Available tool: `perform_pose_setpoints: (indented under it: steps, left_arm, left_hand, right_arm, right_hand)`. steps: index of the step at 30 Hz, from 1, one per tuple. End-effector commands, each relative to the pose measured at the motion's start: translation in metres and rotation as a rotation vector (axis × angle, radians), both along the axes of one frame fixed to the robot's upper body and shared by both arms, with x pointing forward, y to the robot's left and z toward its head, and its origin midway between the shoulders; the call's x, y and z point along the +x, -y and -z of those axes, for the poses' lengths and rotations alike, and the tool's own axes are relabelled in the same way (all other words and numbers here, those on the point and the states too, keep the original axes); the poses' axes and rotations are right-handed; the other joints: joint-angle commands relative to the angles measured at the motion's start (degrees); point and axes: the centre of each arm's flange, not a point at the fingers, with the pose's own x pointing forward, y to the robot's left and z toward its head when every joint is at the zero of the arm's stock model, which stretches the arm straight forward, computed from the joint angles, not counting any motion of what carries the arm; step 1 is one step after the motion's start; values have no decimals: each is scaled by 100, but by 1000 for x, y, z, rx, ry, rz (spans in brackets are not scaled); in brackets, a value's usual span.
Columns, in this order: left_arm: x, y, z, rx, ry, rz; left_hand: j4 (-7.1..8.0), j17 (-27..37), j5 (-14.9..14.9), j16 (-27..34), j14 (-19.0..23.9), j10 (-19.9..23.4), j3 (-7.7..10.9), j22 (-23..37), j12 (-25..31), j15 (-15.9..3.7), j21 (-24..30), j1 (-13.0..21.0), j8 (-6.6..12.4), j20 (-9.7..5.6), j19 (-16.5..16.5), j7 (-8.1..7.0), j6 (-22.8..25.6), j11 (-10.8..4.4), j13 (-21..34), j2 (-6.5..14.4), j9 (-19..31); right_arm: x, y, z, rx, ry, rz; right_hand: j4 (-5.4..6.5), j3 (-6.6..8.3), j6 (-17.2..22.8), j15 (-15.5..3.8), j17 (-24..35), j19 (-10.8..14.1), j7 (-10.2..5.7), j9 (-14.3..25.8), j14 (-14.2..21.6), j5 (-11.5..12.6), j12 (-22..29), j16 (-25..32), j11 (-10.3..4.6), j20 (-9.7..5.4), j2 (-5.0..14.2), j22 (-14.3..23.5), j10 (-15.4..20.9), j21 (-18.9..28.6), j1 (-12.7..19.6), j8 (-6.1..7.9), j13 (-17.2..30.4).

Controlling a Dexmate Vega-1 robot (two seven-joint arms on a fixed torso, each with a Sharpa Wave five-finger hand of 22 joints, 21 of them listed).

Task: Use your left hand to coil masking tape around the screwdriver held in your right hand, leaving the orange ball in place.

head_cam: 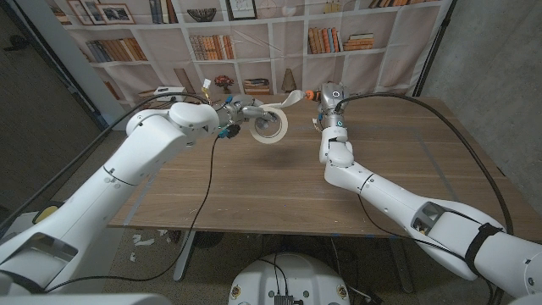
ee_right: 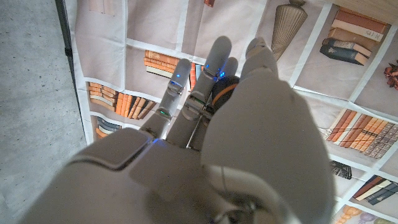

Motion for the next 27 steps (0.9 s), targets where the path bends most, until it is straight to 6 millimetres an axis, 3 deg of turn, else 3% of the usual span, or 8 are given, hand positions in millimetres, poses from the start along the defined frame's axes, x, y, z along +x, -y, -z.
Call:
perform_pose_setpoints:
  steps: [1, 7, 17, 27]
  left_arm:
    - [-4, -15, 11, -9, 2, -134]
    - [-8, -20, 7, -13, 41, -177]
    - [-3, -20, -2, 36, 104, -221]
    - [-1, -14, -23, 168, 271, -352]
  left_hand:
    - [-13, 2, 41, -24, 74, 61, -29, 8, 3, -20, -10, 37, -15, 9, 21, 27, 63, 4, -3, -26, -3]
    - [-14, -17, 49, -67, 111, 54, -43, 11, -21, -19, -13, 54, -43, 6, 29, 19, 63, 5, -25, -25, -21]
    - [-2, -31, 54, -119, 149, 32, -64, 15, -55, -18, -28, 59, -82, 0, 4, 14, 50, -21, -51, -18, -42]
    - [12, -26, 64, -161, 179, 9, -83, 13, -92, -17, -43, 56, -116, -12, 5, -36, 44, -12, -80, -15, -62]
  right_arm:
    - [-13, 7, -6, 9, 55, -37]
    - [-23, -1, -12, -59, 6, 67]
    - [-33, -7, -4, -210, -81, 171]
    - [-48, 7, -2, -271, -156, 271]
  right_hand:
    - [-16, -52, 25, -90, 18, -37, -1, 17, 74, 14, -16, 4, -18, -857, 959, 12, 21, 56, 948, 34, 14]
    - [-9, -65, 33, -89, 29, -50, 0, 17, 75, 13, -25, -3, -23, -856, 959, 11, 21, 64, 954, 35, 18]
    - [-1, -89, 42, -87, 43, -73, 4, 15, 66, 14, -44, -19, -14, -855, 951, 8, 27, 73, 964, 35, 15]
    - [6, -114, 71, -94, -54, -61, 15, 0, 63, 25, -115, -107, -21, -848, 962, 17, 20, 117, 994, 34, -53]
